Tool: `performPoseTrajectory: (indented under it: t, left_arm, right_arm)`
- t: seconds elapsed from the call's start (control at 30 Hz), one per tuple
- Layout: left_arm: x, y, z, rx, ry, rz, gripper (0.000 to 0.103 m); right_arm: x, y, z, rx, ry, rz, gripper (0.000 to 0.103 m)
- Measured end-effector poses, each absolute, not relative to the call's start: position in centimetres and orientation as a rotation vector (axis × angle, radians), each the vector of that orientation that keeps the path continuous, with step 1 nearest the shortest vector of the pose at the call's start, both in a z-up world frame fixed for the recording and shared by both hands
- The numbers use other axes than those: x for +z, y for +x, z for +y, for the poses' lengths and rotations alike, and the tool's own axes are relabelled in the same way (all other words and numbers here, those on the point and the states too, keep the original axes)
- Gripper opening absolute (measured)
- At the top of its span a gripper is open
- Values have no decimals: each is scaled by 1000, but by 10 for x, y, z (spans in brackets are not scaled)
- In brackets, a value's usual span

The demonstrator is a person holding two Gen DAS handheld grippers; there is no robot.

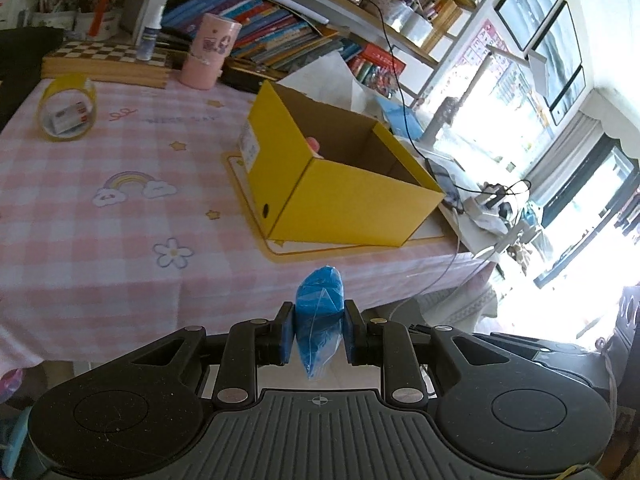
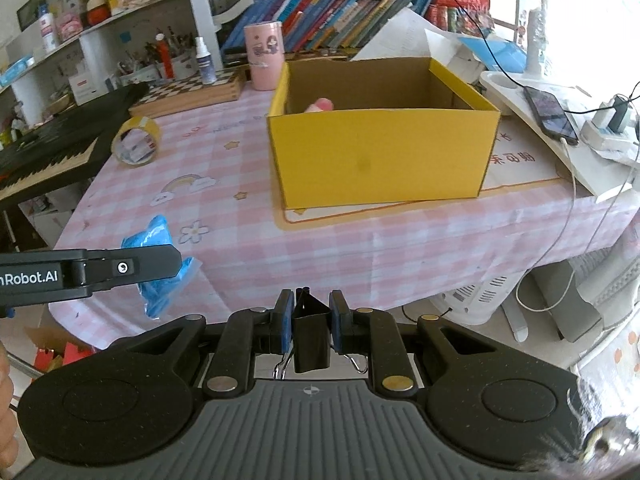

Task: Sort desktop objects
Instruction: 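Carry the blue pouch and binder clip with both tools over the yellow box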

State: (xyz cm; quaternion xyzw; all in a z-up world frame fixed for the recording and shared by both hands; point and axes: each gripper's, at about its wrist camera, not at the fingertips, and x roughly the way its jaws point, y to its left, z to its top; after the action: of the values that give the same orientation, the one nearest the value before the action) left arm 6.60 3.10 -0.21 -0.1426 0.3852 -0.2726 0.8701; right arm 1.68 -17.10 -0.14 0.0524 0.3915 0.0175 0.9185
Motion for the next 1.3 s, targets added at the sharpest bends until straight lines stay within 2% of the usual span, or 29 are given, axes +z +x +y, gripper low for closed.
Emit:
performPoseTrajectory:
  t: [0.67, 1.1, 1.3]
  left_arm:
    - [9, 116, -66, -661, -244, 752, 23]
    - [37, 169, -108, -558, -194, 618, 23]
    - [36, 197, -124, -493, -150, 615, 22]
  right_arm:
    - [0, 59, -266, -31, 149, 814, 17]
    - [44, 128, -326, 18, 101, 640, 17]
    - [53, 167, -332, 80, 56, 590, 17]
